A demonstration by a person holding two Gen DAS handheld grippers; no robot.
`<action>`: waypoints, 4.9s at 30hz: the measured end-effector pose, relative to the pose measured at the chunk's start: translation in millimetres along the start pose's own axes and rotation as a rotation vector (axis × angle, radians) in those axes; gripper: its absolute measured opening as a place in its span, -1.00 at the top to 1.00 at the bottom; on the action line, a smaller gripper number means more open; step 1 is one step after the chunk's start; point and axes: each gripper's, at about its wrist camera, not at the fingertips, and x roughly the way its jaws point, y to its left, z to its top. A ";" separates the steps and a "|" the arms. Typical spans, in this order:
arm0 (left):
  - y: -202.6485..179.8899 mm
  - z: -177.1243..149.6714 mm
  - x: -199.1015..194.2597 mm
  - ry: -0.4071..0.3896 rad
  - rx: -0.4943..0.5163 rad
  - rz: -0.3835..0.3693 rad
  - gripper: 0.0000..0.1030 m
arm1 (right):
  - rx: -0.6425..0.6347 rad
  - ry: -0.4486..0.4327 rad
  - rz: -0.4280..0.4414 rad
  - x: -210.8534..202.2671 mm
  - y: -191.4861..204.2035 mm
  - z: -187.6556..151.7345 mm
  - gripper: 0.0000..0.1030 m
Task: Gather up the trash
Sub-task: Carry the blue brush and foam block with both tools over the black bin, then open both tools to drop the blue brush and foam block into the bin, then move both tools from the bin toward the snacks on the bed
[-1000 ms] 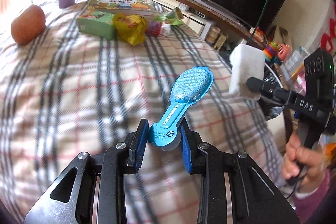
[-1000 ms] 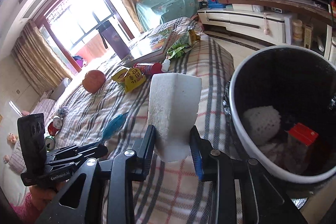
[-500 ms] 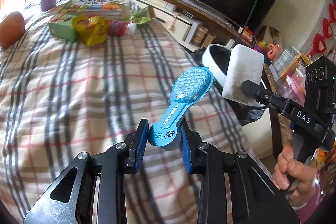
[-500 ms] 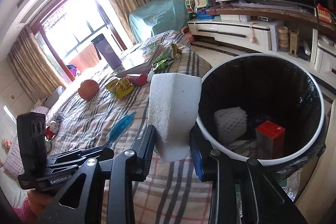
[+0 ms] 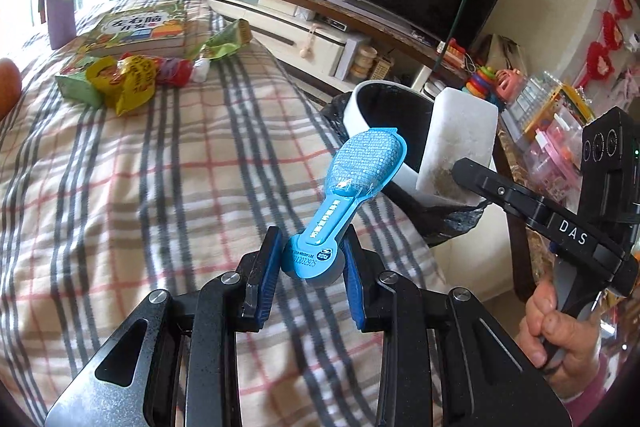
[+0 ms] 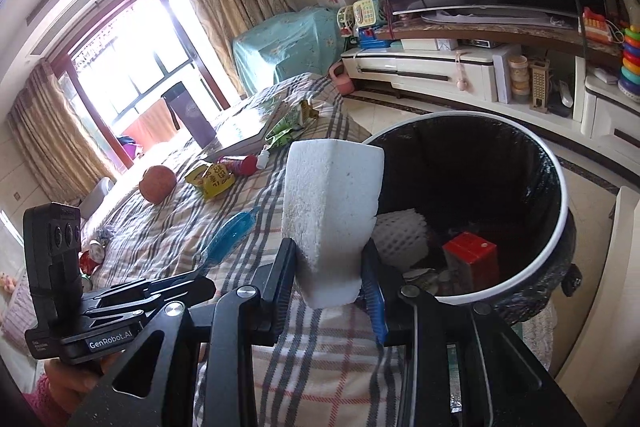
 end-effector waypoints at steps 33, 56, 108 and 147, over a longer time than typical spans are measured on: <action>-42.9 33.5 22.6 0.005 0.097 -0.029 0.46 | 0.092 -0.058 -0.113 -25.9 -58.9 6.9 0.36; -77.3 67.4 45.7 -0.001 0.173 -0.040 0.45 | 0.051 -0.042 -0.159 -20.7 -72.2 32.0 0.35; -29.0 55.8 36.5 0.006 0.043 0.049 -0.34 | 0.062 -0.031 -0.100 -14.3 -57.7 46.2 -0.79; 202.6 -9.1 -52.6 -0.055 -0.381 0.317 -0.45 | -0.211 0.144 0.206 162.5 150.3 41.5 -0.52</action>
